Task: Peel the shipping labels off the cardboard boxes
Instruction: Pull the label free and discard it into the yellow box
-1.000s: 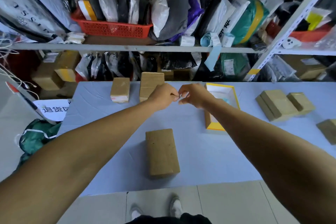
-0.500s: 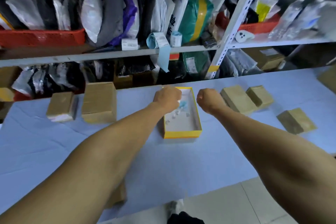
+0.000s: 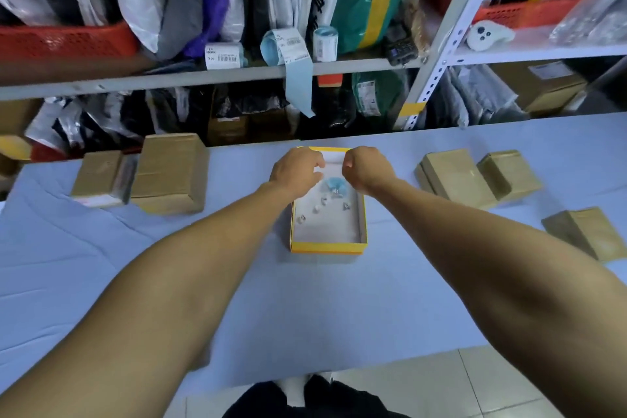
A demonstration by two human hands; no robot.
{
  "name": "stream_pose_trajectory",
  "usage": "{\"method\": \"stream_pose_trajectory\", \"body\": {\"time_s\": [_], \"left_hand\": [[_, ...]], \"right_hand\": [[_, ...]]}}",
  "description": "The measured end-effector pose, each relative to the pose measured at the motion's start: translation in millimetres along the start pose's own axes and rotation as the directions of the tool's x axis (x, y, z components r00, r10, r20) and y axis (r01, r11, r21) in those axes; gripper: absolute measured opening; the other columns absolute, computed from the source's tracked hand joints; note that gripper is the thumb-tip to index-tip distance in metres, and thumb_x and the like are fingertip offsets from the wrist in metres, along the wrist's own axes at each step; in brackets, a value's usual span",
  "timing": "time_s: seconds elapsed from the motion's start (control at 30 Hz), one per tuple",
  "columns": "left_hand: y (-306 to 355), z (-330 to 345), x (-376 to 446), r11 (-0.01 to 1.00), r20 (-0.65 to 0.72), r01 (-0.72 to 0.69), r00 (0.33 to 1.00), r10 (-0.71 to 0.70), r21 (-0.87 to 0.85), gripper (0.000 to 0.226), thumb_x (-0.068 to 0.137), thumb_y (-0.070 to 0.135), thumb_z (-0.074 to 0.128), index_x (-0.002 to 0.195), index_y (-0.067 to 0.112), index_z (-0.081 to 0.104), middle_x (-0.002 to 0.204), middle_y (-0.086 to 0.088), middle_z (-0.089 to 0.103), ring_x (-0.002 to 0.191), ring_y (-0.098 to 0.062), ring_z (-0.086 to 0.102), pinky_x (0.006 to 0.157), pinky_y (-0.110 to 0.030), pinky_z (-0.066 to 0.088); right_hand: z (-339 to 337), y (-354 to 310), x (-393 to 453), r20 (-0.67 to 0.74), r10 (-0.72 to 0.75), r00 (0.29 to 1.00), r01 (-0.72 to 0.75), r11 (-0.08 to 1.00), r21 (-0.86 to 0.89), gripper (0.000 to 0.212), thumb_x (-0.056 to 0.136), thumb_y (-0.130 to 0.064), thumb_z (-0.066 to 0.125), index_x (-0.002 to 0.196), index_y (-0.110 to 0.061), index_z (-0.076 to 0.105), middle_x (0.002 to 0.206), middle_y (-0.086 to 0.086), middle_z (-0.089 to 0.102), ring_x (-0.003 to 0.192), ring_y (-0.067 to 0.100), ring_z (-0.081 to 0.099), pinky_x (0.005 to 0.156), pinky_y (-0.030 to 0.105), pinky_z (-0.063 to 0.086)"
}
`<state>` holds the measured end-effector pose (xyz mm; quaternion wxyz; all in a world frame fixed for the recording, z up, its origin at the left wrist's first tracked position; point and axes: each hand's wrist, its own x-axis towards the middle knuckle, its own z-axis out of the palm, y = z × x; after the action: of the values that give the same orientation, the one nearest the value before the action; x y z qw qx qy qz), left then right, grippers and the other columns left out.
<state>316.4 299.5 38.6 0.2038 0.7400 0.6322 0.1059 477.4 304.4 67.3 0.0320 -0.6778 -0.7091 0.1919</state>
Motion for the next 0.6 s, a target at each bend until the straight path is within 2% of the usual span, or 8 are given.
{"method": "stream_pose_trajectory", "body": {"time_s": [0.13, 0.23, 0.3, 0.37, 0.43, 0.6], "left_hand": [[-3.2, -3.1, -2.9, 0.999, 0.004, 0.034, 0.999, -0.034, -0.03, 0.028, 0.09, 0.027, 0.065, 0.118, 0.022, 0.067, 0.125, -0.002, 0.061, 0.116, -0.025, 0.054, 0.092, -0.037, 0.048], [-14.7, -11.0, -22.4, 0.998, 0.034, 0.066, 0.997, -0.065, -0.019, 0.033, 0.089, 0.031, 0.064, 0.121, 0.022, 0.064, 0.121, -0.003, 0.061, 0.113, -0.025, 0.055, 0.085, -0.035, 0.047], [-32.2, -19.7, -48.1, 0.993, 0.039, 0.112, 0.993, -0.113, 0.027, 0.035, 0.089, 0.034, 0.063, 0.121, 0.021, 0.064, 0.119, -0.005, 0.061, 0.114, -0.027, 0.054, 0.084, -0.037, 0.049], [-55.1, -26.5, -81.0, 0.981, 0.03, 0.188, 0.981, -0.19, 0.053, 0.037, 0.09, 0.033, 0.062, 0.124, 0.019, 0.061, 0.122, -0.007, 0.058, 0.117, -0.028, 0.05, 0.089, -0.039, 0.048], [-81.1, -31.1, -120.9, 0.958, 0.005, 0.282, 0.959, -0.283, 0.05, 0.041, 0.09, 0.033, 0.061, 0.128, 0.019, 0.057, 0.126, -0.007, 0.055, 0.12, -0.028, 0.048, 0.095, -0.039, 0.045], [-143.2, -35.0, -229.0, 0.839, -0.006, 0.544, 0.839, -0.544, 0.013, 0.052, 0.087, 0.032, 0.066, 0.135, 0.021, 0.051, 0.142, -0.005, 0.043, 0.131, -0.027, 0.038, 0.102, -0.039, 0.042]], "right_hand": [[-0.7, 0.7, -0.9, 0.02, -0.009, 1.0, 0.009, 1.0, -0.03, 0.015, 0.087, -0.011, 0.045, 0.076, -0.013, 0.054, 0.087, 0.008, 0.054, 0.078, 0.03, 0.048, 0.066, 0.03, 0.037], [11.1, -4.6, 1.9, 0.021, -0.026, 0.999, 0.026, 0.999, -0.019, 0.016, 0.085, -0.009, 0.046, 0.082, -0.007, 0.061, 0.093, 0.013, 0.061, 0.08, 0.033, 0.053, 0.067, 0.03, 0.041], [28.8, -20.5, 1.4, 0.055, -0.073, 0.996, 0.073, 0.997, 0.007, 0.022, 0.084, -0.007, 0.046, 0.089, -0.005, 0.067, 0.095, 0.015, 0.066, 0.087, 0.035, 0.058, 0.07, 0.033, 0.046], [50.3, -47.2, -6.2, 0.099, -0.14, 0.985, 0.137, 0.99, 0.041, 0.022, 0.085, -0.008, 0.046, 0.087, -0.003, 0.068, 0.093, 0.018, 0.069, 0.089, 0.037, 0.061, 0.069, 0.032, 0.047], [73.0, -81.3, -22.5, 0.15, -0.238, 0.96, 0.23, 0.971, 0.074, 0.019, 0.086, -0.01, 0.048, 0.082, -0.003, 0.065, 0.095, 0.022, 0.067, 0.093, 0.039, 0.062, 0.069, 0.03, 0.042], [123.8, -155.7, -86.3, 0.26, -0.386, 0.885, 0.358, 0.922, 0.149, 0.026, 0.087, -0.011, 0.048, 0.104, -0.008, 0.068, 0.109, 0.016, 0.067, 0.105, 0.036, 0.06, 0.085, 0.032, 0.048]]}}
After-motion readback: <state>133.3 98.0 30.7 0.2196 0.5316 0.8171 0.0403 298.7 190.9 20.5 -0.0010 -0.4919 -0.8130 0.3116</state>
